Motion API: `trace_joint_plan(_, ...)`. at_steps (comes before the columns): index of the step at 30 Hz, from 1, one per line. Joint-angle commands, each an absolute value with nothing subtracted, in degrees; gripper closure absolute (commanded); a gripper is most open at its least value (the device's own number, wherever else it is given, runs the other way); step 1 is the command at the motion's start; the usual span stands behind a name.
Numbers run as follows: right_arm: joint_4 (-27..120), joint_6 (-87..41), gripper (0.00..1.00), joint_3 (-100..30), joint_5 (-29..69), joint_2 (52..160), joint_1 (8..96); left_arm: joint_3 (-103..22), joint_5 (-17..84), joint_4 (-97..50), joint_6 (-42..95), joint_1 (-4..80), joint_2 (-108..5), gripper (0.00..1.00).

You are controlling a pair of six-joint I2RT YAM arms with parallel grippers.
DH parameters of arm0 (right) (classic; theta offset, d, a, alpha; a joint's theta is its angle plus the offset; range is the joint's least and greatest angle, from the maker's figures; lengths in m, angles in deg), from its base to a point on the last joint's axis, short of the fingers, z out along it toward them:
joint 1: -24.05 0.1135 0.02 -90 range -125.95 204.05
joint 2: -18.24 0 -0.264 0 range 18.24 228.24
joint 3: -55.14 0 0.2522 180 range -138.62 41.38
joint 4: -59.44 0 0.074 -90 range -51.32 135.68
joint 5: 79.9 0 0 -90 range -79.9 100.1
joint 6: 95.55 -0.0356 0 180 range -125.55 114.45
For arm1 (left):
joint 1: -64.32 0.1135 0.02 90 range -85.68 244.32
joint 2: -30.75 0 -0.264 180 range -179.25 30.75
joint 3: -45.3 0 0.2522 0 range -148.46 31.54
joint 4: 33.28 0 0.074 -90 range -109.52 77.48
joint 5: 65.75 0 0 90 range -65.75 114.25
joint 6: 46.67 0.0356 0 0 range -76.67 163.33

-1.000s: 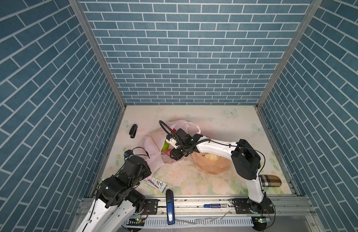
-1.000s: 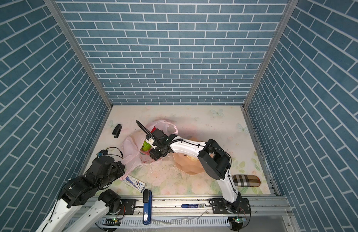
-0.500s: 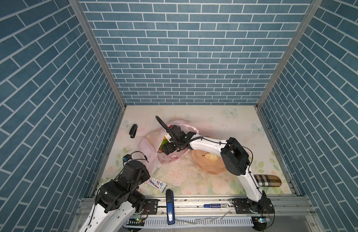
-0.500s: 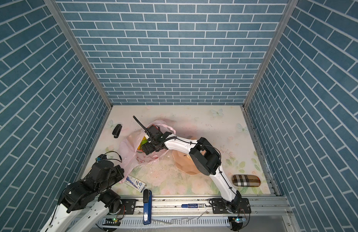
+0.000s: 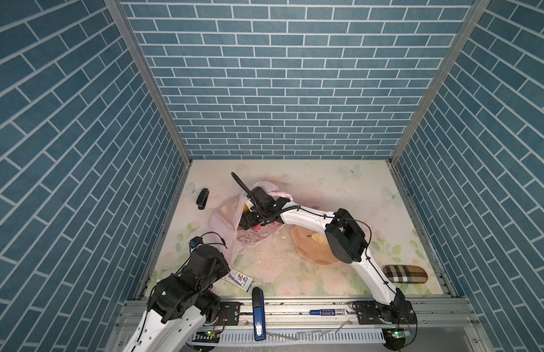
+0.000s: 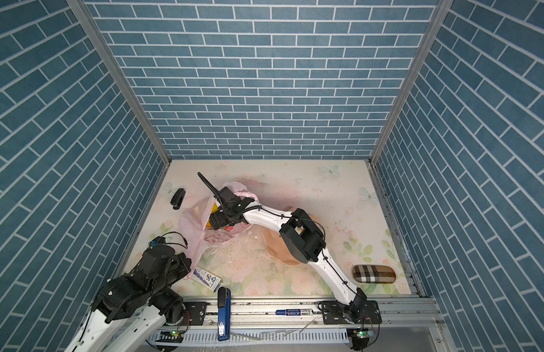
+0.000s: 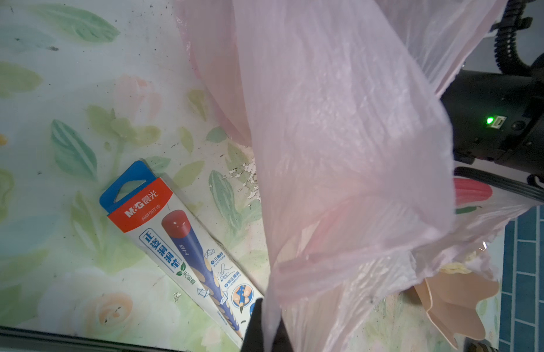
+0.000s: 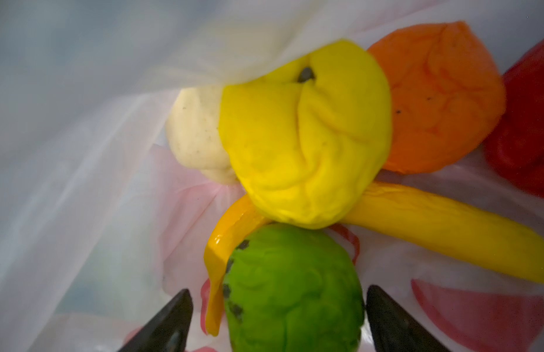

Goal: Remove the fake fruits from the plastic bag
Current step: 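Lower the right gripper onto the green fruit and close on it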

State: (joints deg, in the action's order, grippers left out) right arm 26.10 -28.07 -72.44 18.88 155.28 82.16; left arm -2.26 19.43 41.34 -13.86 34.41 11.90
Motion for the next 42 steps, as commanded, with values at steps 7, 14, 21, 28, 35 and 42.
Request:
trace_joint_plan(7,22.6,-31.7,0.15,-78.1,19.9,159.1,80.8,-1.3,19.8,42.3,-14.4,34.6,13.2,0.95)
trace_joint_plan(14,22.5,-31.9,0.25,-78.2,20.5,160.1,80.4,-1.2,19.8,41.6,-14.5,34.6,13.2,0.95)
trace_joint_plan(21,24.9,-31.3,0.47,-75.4,22.1,157.8,79.9,-1.6,18.8,39.6,-14.4,34.6,12.6,0.95)
trace_joint_plan(28,25.7,-29.1,0.59,-69.9,22.9,151.6,80.1,-2.6,16.3,32.8,-12.6,34.6,10.1,0.94)
trace_joint_plan(35,26.2,-27.1,0.64,-62.3,24.7,142.3,80.6,-7.3,14.1,26.5,-6.4,34.6,1.1,0.94)
trace_joint_plan(42,23.6,-25.6,0.67,-57.4,24.7,135.7,81.4,-12.2,13.5,19.7,-1.9,34.6,-7.5,0.94)
